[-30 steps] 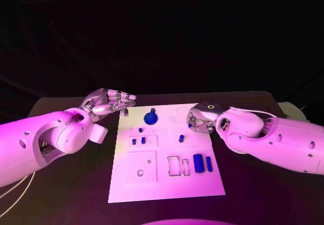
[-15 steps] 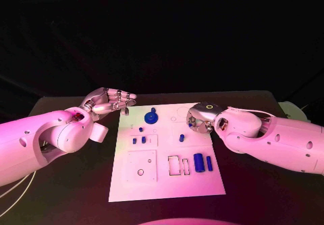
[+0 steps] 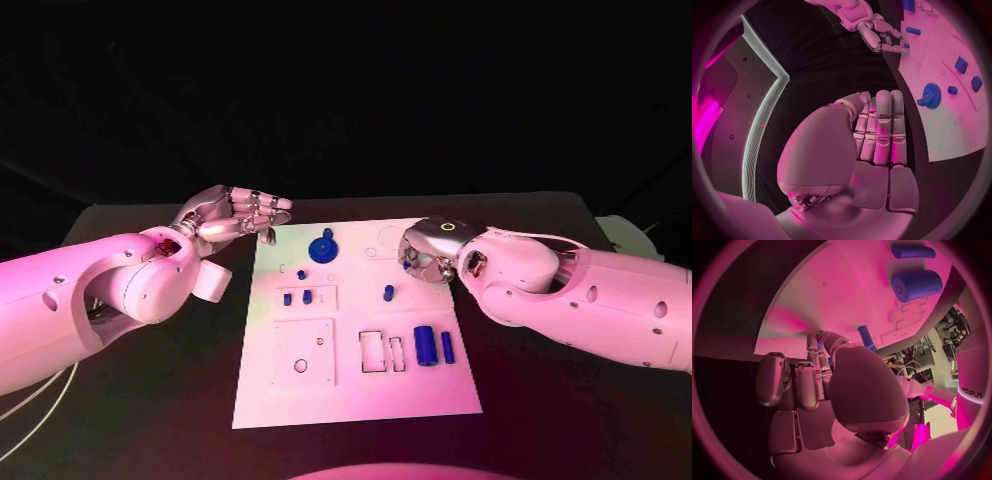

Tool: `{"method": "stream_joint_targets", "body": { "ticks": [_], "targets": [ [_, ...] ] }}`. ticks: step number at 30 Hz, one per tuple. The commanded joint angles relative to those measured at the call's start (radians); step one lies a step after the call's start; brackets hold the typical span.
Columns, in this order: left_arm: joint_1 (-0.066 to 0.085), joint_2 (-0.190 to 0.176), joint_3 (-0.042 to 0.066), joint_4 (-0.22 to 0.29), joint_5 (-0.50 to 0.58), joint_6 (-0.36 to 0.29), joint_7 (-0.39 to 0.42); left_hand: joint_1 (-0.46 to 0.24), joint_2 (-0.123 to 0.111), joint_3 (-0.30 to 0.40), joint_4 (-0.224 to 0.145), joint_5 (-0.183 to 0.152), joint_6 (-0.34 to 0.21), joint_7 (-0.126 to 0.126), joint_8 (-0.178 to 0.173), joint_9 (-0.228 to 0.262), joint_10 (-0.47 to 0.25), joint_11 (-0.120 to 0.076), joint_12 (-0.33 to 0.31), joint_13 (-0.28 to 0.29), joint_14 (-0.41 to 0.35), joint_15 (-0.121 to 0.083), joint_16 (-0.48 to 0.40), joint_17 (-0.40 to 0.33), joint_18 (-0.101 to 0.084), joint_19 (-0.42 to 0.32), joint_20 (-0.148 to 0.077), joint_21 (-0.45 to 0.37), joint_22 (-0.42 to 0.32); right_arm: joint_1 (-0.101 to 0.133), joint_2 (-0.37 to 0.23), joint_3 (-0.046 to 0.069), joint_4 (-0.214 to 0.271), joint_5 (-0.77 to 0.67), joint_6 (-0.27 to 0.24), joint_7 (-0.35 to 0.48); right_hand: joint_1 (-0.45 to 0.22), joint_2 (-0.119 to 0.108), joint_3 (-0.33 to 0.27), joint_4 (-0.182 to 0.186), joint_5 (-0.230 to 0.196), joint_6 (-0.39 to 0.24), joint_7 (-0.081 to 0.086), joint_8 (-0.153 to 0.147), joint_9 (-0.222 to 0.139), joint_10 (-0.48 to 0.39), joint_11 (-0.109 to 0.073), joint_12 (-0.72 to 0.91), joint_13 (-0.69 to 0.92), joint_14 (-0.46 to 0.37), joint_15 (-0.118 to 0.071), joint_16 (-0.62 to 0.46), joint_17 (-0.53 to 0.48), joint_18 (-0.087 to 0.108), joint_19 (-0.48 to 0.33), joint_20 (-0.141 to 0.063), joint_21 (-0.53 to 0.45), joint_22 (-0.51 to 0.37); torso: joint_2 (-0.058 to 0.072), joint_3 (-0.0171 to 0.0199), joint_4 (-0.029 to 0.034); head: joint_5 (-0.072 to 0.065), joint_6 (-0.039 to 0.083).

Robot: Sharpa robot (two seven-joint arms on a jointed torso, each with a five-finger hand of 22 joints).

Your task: Assemble the parts on the task board

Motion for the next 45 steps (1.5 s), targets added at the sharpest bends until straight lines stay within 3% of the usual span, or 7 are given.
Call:
{"method": "stream_joint_targets", "body": {
  "ticks": [1, 14, 26, 32, 36, 40, 45],
  "targets": [
    [0.001, 0.002, 0.000, -0.002, 0.005, 0.013, -0.001, -0.003, 0.006, -0.006, 0.001, -0.001, -0.007, 0.000, 0.006, -0.002, -0.010, 0.000, 0.004, 0.001, -0.009, 0.001, -0.007, -0.002, 0.006, -0.007, 0.002, -0.006, -0.002, -0.006, -0.003, -0.004, 0.003, -0.012, -0.008, -0.008, 0.001, 0.008, 0.008, -0.002, -0.005, 0.006, 0.000, 0.003, 0.003, 0.007, 0.000, -0.007, -0.002, 0.054, -0.007, 0.004, 0.000, -0.020, 0.004, -0.001, 0.005, 0.072, -0.001, 0.0000, -0.0004, -0.001, 0.000],
    [0.001, 0.006, 0.000, -0.012, 0.005, 0.019, -0.008, -0.004, 0.007, -0.008, 0.000, -0.001, -0.011, 0.001, 0.005, -0.003, -0.015, 0.001, 0.005, 0.001, -0.010, 0.002, -0.011, -0.004, 0.006, -0.007, 0.002, -0.009, -0.004, -0.004, -0.027, 0.001, 0.035, -0.012, -0.072, 0.003, -0.001, 0.007, 0.010, -0.003, -0.007, 0.006, 0.000, 0.003, 0.003, 0.007, 0.001, -0.010, -0.003, 0.054, -0.008, 0.005, 0.001, -0.022, 0.007, -0.001, 0.010, 0.076, -0.002, -0.0007, 0.0007, 0.001, 0.006],
    [0.001, 0.015, 0.000, -0.026, 0.005, 0.021, -0.009, -0.004, 0.008, -0.008, -0.001, -0.001, -0.012, 0.002, 0.005, -0.003, -0.017, 0.002, 0.006, 0.002, -0.012, 0.003, -0.014, -0.006, 0.006, -0.007, 0.003, -0.011, -0.005, 0.006, -0.084, 0.013, 0.133, -0.012, -0.094, -0.001, -0.005, 0.005, 0.013, -0.005, -0.009, 0.009, 0.000, 0.003, 0.004, 0.011, 0.000, -0.012, -0.004, 0.055, -0.008, 0.007, 0.005, -0.023, 0.010, -0.001, 0.018, 0.081, -0.003, -0.0004, -0.0013, 0.009, 0.010],
    [0.001, 0.026, 0.000, -0.036, 0.006, 0.024, -0.009, -0.004, 0.009, -0.009, -0.002, -0.001, -0.013, 0.003, 0.005, -0.003, -0.019, 0.002, 0.007, 0.002, -0.013, 0.003, -0.015, -0.007, 0.005, -0.008, 0.003, -0.013, -0.006, 0.007, -0.101, 0.016, 0.210, -0.010, -0.109, 0.000, -0.007, 0.005, 0.015, -0.005, -0.010, 0.010, -0.001, 0.003, 0.004, 0.013, 0.000, -0.013, -0.005, 0.055, -0.008, 0.008, 0.005, -0.024, 0.012, -0.001, 0.020, 0.083, -0.007, 0.0000, -0.0032, 0.030, 0.008],
    [0.000, 0.041, 0.000, -0.051, 0.006, 0.027, -0.009, -0.004, 0.009, -0.009, -0.002, -0.001, -0.013, 0.003, 0.005, -0.003, -0.019, 0.002, 0.007, 0.002, -0.013, 0.003, -0.015, -0.007, 0.005, -0.008, 0.003, -0.013, -0.006, 0.007, -0.090, 0.016, 0.262, -0.009, -0.115, 0.004, -0.007, 0.004, 0.015, -0.005, -0.010, 0.010, -0.001, 0.003, 0.005, 0.013, 0.000, -0.013, -0.005, 0.055, -0.008, 0.008, 0.005, -0.024, 0.012, -0.001, 0.020, 0.083, -0.011, 0.0004, -0.0012, 0.051, 0.005],
    [-0.001, 0.053, 0.000, -0.064, 0.006, 0.031, -0.008, -0.004, 0.009, -0.009, -0.002, -0.001, -0.014, 0.003, 0.005, -0.003, -0.020, 0.003, 0.008, 0.002, -0.014, 0.004, -0.017, -0.008, 0.005, -0.008, 0.003, -0.014, -0.007, 0.004, -0.056, 0.016, 0.289, -0.004, -0.117, 0.011, -0.008, 0.004, 0.016, -0.006, -0.010, 0.011, -0.001, 0.003, 0.005, 0.014, 0.000, -0.013, -0.005, 0.055, -0.008, 0.008, 0.005, -0.024, 0.012, -0.001, 0.021, 0.084, -0.014, 0.0016, -0.0009, 0.079, -0.001],
    [-0.002, 0.069, 0.000, -0.079, 0.007, 0.033, -0.008, -0.004, 0.009, -0.009, -0.002, -0.001, -0.014, 0.003, 0.005, -0.003, -0.020, 0.003, 0.008, 0.002, -0.014, 0.004, -0.017, -0.008, 0.005, -0.008, 0.003, -0.014, -0.007, -0.011, 0.006, 0.011, 0.285, 0.003, -0.111, 0.023, -0.009, 0.005, 0.016, -0.006, -0.010, 0.011, -0.001, 0.003, 0.005, 0.014, 0.000, -0.014, -0.005, 0.055, -0.008, 0.007, 0.004, -0.023, 0.011, -0.001, 0.018, 0.083, -0.014, -0.0003, 0.0014, 0.110, -0.011]
  ]
}}
